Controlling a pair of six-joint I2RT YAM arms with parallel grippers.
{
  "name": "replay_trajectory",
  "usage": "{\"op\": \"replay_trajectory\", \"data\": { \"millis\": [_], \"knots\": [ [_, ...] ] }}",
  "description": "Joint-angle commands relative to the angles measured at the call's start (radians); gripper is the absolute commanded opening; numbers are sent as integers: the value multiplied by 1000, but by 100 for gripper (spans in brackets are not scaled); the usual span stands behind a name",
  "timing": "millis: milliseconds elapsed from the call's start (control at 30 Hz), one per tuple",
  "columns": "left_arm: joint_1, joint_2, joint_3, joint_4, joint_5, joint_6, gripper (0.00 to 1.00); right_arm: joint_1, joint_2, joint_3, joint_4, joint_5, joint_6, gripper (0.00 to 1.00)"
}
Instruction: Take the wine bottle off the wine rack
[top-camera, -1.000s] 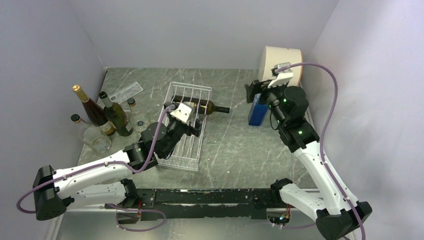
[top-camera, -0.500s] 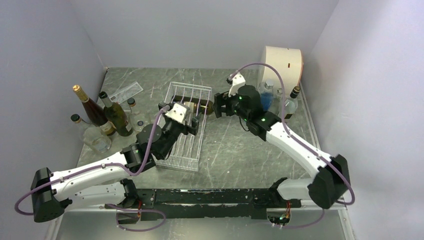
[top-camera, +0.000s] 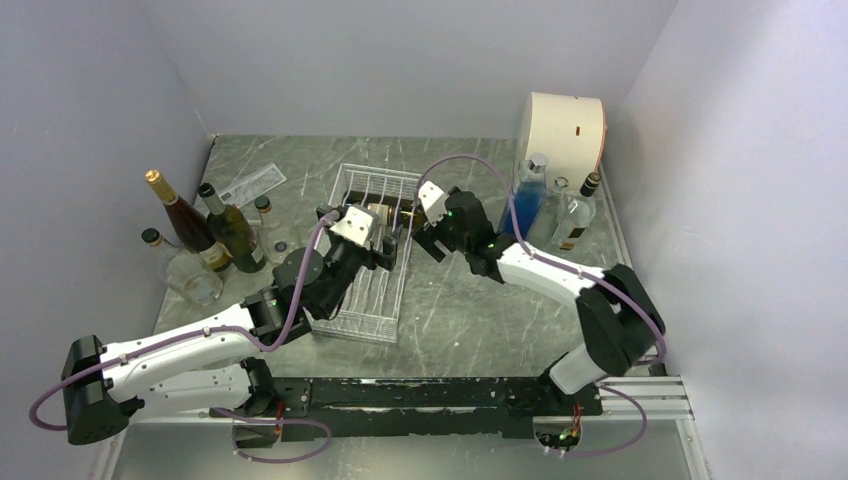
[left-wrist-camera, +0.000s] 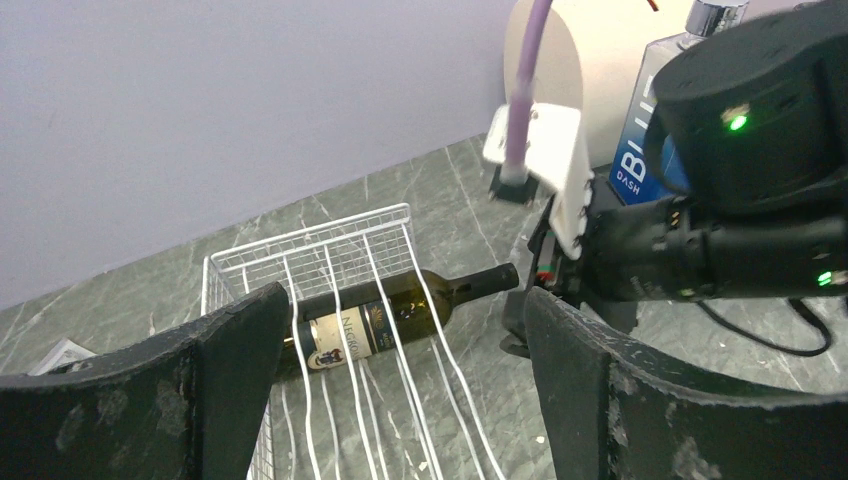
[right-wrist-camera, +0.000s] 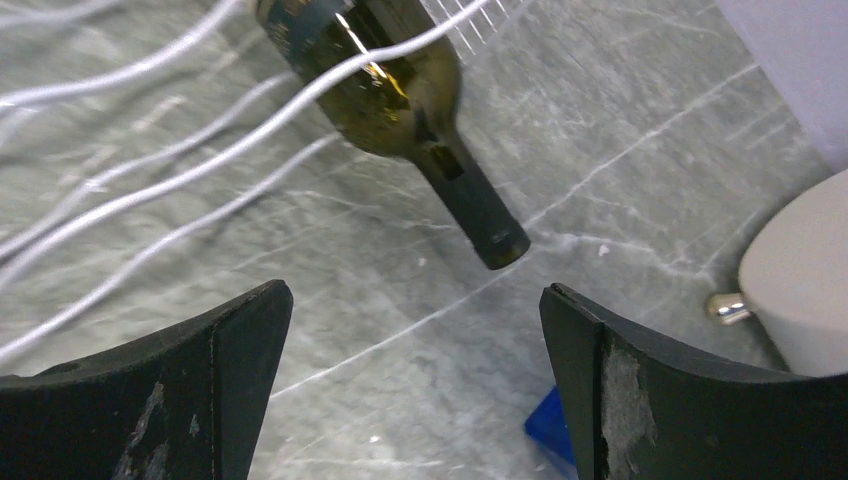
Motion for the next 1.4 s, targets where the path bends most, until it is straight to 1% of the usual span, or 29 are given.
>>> {"op": "replay_trajectory", "data": {
  "millis": [0, 67, 133, 200, 367, 533, 600, 733, 833, 967, 1033, 1200, 1267, 1367],
  "knots": [
    [-4, -7, 8, 19, 11, -15, 91, -2, 105, 32, 126, 68, -158, 100],
    [-4, -6, 5, 25, 7, -11, 91, -2, 162, 61, 133, 58, -187, 99],
    [-4, -4, 7, 25, 1, -9, 91, -11, 205, 71, 176, 48, -215, 99],
    [-5, -4, 11, 19, 5, -12, 91, -31, 238, 81, 202, 10, -237, 98],
    [-4, -12, 8, 19, 19, -16, 91, -100, 266, 74, 244, -94, -290, 96],
    [-5, -8, 14, 12, 19, -18, 91, -165, 302, 95, 188, -243, -355, 92],
    [-5, -9, 15, 8, 31, -23, 90, -202, 330, 139, 151, -303, -382, 89],
    [-6, -9, 9, 10, 40, -25, 90, -206, 355, 145, 139, -391, -425, 88],
    [-6, 3, 14, 8, 29, -23, 90, -206, 384, 148, 159, -414, -457, 86],
    [-6, 9, 23, -9, 60, -38, 89, -204, 426, 199, 124, -444, -464, 83],
    [-6, 8, 19, -6, 72, -43, 89, -204, 436, 207, 136, -471, -454, 82],
    [-7, 21, 18, -3, 54, -32, 89, -204, 479, 247, 114, -497, -472, 79],
    [-7, 18, 19, -3, 58, -33, 89, -204, 488, 258, 99, -509, -476, 76],
    [-9, 7, 12, 3, 65, -28, 88, -204, 492, 253, 111, -520, -470, 67]
  ]
}}
